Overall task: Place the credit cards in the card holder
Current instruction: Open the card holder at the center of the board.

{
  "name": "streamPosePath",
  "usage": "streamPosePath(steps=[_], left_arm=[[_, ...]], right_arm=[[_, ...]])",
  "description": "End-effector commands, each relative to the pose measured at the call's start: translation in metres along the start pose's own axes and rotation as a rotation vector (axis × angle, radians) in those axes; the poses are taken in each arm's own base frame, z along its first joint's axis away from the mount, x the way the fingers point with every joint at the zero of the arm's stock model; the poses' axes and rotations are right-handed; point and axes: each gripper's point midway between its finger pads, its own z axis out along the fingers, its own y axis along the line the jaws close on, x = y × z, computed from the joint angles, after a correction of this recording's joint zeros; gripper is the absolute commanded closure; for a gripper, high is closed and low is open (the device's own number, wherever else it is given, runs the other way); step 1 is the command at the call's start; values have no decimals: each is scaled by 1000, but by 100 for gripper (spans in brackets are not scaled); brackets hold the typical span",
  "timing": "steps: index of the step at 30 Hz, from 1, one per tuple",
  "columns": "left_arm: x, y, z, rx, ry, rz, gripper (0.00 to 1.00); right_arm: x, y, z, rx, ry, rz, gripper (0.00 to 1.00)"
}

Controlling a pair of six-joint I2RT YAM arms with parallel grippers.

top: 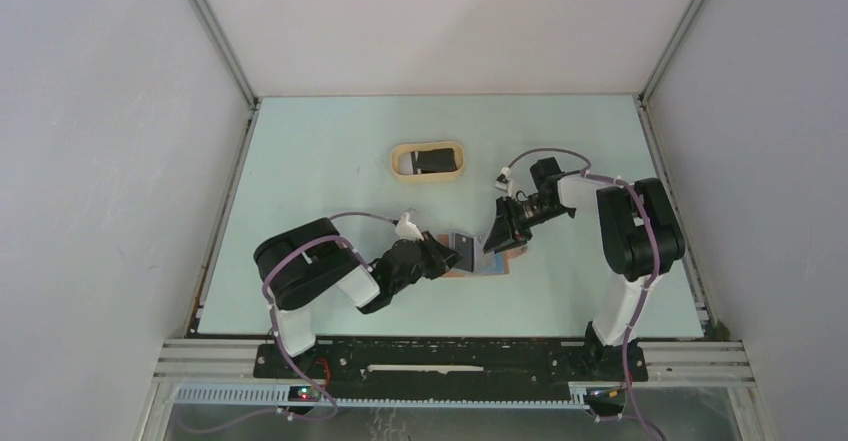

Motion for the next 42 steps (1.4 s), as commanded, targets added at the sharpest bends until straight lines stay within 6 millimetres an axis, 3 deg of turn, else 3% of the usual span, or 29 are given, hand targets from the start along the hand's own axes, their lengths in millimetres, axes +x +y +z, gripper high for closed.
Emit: streamPosePath(steps=[1, 7, 17, 28, 34, 42], left_arm=[[-1, -11, -2, 66, 6, 23, 82], [-7, -13, -15, 87, -9, 32, 66], [-15, -7, -30, 77, -24, 59, 58], [-30, 12, -50, -42, -80, 77, 56], [-40, 21, -67, -98, -117, 117, 65], [-41, -25, -74, 46, -78, 210, 68]], right_arm=[[-8, 27, 1, -87, 4, -51, 57], [-11, 38, 4, -134, 8, -47, 57], [-16, 51, 14, -202, 36, -38, 57], [-11, 51, 33, -186, 86, -38, 57], [-13, 34, 43, -124, 95, -17, 58], [-22, 33, 30, -67, 52, -81, 60]])
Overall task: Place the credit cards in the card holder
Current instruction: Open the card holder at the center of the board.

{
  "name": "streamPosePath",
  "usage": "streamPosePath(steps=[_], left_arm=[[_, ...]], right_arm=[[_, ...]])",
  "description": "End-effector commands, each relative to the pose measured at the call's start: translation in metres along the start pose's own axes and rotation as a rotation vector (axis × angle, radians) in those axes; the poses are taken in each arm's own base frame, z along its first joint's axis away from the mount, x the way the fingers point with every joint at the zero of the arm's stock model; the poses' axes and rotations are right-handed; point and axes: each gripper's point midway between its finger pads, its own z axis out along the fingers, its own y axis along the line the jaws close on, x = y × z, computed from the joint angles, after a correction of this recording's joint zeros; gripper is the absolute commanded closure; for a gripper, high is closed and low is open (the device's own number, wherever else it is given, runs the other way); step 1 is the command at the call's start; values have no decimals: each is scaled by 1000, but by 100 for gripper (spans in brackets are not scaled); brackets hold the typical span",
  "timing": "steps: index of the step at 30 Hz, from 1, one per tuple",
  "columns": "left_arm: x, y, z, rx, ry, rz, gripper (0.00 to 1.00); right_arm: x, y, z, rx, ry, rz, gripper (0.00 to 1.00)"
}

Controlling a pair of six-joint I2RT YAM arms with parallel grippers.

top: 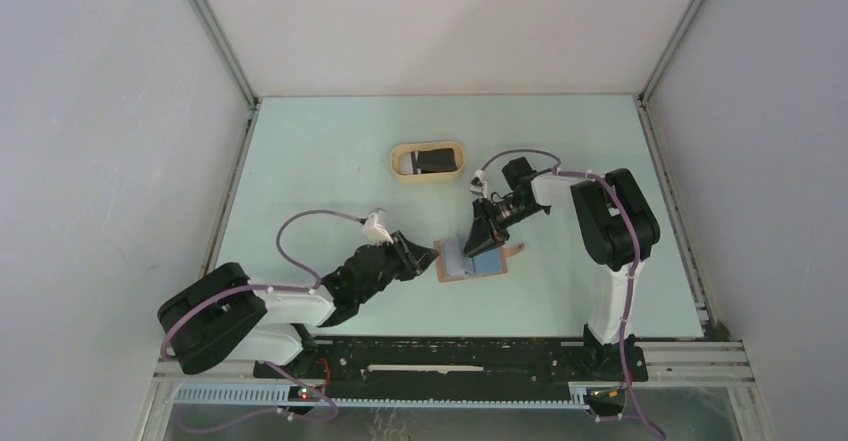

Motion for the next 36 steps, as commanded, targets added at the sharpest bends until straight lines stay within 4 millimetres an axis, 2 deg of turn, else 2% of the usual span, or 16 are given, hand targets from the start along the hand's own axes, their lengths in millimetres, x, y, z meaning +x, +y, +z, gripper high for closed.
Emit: streamPosePath(steps=[1, 5, 9, 12, 16, 20, 24, 28, 31, 36], left_arm=[[1, -24, -2, 82, 30, 98, 68], [-1, -52, -1, 176, 44, 140, 70], [1, -72, 0, 235, 57, 171, 76], [4, -73, 1, 237, 64, 178, 77], [12, -73, 10, 228, 92, 188, 79], [22, -67, 28, 191, 124, 197, 87], [29, -49, 45, 119, 141, 198, 92], [28, -36, 48, 81, 133, 216, 93], [22, -43, 43, 106, 114, 252, 93], [-9, -64, 22, 150, 25, 367, 91]], right_arm=[[-18, 11, -17, 57, -58, -107, 60], [-22, 2, -23, 153, -78, -147, 62], [-16, -7, -4, 217, -27, -183, 71], [-16, -13, 7, 277, 0, -219, 78], [-18, -26, 15, 368, 22, -239, 80], [-21, -24, 9, 365, 13, -235, 81], [-31, -2, -16, 333, -47, -295, 82], [-37, 29, -50, 350, -122, -430, 81], [-41, 53, -80, 394, -200, -571, 80], [-39, 104, -129, 438, -359, -810, 77]])
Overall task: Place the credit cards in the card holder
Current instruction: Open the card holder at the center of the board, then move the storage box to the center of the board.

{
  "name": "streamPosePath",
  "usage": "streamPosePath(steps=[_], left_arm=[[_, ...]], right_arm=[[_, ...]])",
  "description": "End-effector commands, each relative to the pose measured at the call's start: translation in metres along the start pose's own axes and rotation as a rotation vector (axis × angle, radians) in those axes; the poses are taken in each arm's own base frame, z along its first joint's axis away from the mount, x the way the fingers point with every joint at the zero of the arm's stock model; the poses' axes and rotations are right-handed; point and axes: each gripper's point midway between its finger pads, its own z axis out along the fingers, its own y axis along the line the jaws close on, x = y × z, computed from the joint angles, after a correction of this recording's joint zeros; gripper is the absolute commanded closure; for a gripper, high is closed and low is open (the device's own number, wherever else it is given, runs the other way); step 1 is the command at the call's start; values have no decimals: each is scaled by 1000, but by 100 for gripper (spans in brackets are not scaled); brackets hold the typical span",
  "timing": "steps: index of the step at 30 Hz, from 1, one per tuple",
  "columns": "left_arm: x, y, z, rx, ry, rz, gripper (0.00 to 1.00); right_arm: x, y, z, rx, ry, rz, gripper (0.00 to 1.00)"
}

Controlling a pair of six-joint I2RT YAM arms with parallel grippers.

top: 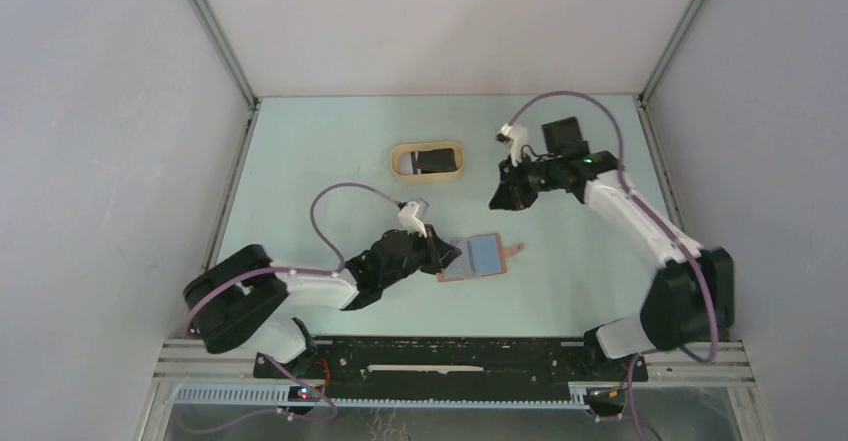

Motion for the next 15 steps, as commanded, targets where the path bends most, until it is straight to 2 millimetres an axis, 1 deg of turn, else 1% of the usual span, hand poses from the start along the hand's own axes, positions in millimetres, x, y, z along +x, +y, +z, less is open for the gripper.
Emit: streamPosePath(steps=[1, 2, 4, 5, 6, 7, 8, 10, 12, 13, 15], left_arm=[[-52, -23, -24, 34, -152, 162, 90], [-62, -25, -31, 23, -174, 198, 89], [-83, -27, -45, -17, -224, 266, 85], [-93, -28, -52, -37, -246, 306, 82], [-105, -27, -59, -69, -282, 334, 75], [-117, -27, -67, -94, -316, 355, 67], [-126, -25, -73, -123, -344, 372, 55], [-144, -21, -84, -164, -403, 385, 32], [-163, -18, -91, -181, -453, 380, 7], [-174, -15, -93, -188, -474, 371, 1], [-194, -10, -91, -179, -485, 338, 0]], right_arm=[[-28, 22, -54, 51, -155, -267, 75], [-33, 27, -65, 78, -186, -322, 73], [-43, 33, -84, 140, -250, -406, 64], [-47, 37, -91, 157, -275, -448, 54], [-50, 40, -96, 165, -292, -466, 41], [-52, 42, -100, 168, -304, -470, 26], [-54, 45, -100, 154, -312, -478, 19], [-58, 55, -98, 84, -312, -464, 12], [-62, 68, -92, -32, -300, -441, 11], [-67, 71, -88, -81, -297, -417, 11], [-86, 67, -76, -123, -285, -343, 13]])
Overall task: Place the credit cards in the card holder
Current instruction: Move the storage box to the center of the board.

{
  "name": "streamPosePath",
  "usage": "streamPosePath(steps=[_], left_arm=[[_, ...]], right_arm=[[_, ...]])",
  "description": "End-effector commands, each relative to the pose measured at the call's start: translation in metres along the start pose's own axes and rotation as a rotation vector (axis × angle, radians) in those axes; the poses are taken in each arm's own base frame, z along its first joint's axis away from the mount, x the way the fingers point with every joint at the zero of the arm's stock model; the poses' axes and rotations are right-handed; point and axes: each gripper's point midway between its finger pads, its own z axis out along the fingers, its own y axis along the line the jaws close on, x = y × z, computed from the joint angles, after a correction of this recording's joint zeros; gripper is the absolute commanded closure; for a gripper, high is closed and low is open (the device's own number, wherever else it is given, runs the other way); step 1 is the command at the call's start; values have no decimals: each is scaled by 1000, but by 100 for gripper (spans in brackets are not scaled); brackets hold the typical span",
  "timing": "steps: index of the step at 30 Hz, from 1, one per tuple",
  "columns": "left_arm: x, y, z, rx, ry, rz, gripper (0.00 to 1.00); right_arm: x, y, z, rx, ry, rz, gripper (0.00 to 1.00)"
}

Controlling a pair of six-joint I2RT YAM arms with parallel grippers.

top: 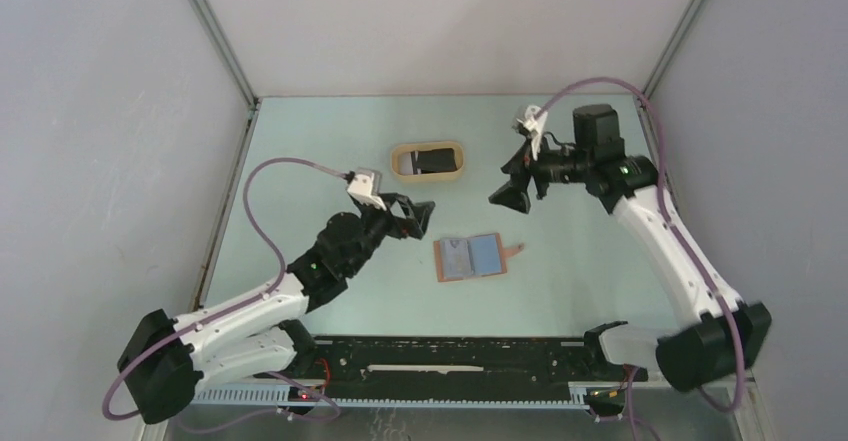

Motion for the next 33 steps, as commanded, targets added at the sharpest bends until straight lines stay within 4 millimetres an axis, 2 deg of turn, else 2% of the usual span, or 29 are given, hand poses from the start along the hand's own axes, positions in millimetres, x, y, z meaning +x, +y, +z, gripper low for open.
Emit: streamPosePath(steps=[1, 4, 6, 8, 10, 13, 16, 18, 20, 23, 24, 27, 33], left_arm=[[-49, 33, 19, -79, -70, 2, 0], [-58, 55, 38, -89, -64, -91, 0], [-65, 69, 49, -127, -71, -128, 0], [-73, 81, 61, -179, -62, -145, 2], [-84, 88, 72, -219, -52, -148, 9], [-98, 93, 84, -252, -67, -138, 10], [-90, 109, 99, -290, -38, -147, 13], [-78, 123, 112, -274, 31, -212, 24], [-64, 132, 122, -211, 117, -296, 38], [-41, 147, 122, -186, 162, -378, 42], [-39, 147, 120, -173, 161, -384, 44], [-39, 149, 114, -179, 132, -376, 45], [-39, 146, 112, -162, 129, -369, 46]], right_arm=[[-17, -13, 35, -141, 16, 156, 14], [-13, -40, 68, -140, 125, 257, 22], [-9, -59, 90, -118, 188, 246, 24], [-10, -88, 111, -47, 225, 194, 23], [-10, -107, 128, -38, 260, 217, 23], [-9, -128, 155, -30, 293, 291, 23], [1, -145, 182, 1, 286, 343, 23], [8, -160, 197, 52, 283, 319, 25], [15, -173, 208, 97, 282, 304, 36], [31, -189, 221, 152, 311, 306, 59], [34, -194, 224, 168, 314, 307, 63], [52, -203, 230, 202, 347, 310, 71], [83, -215, 234, 250, 420, 289, 75]])
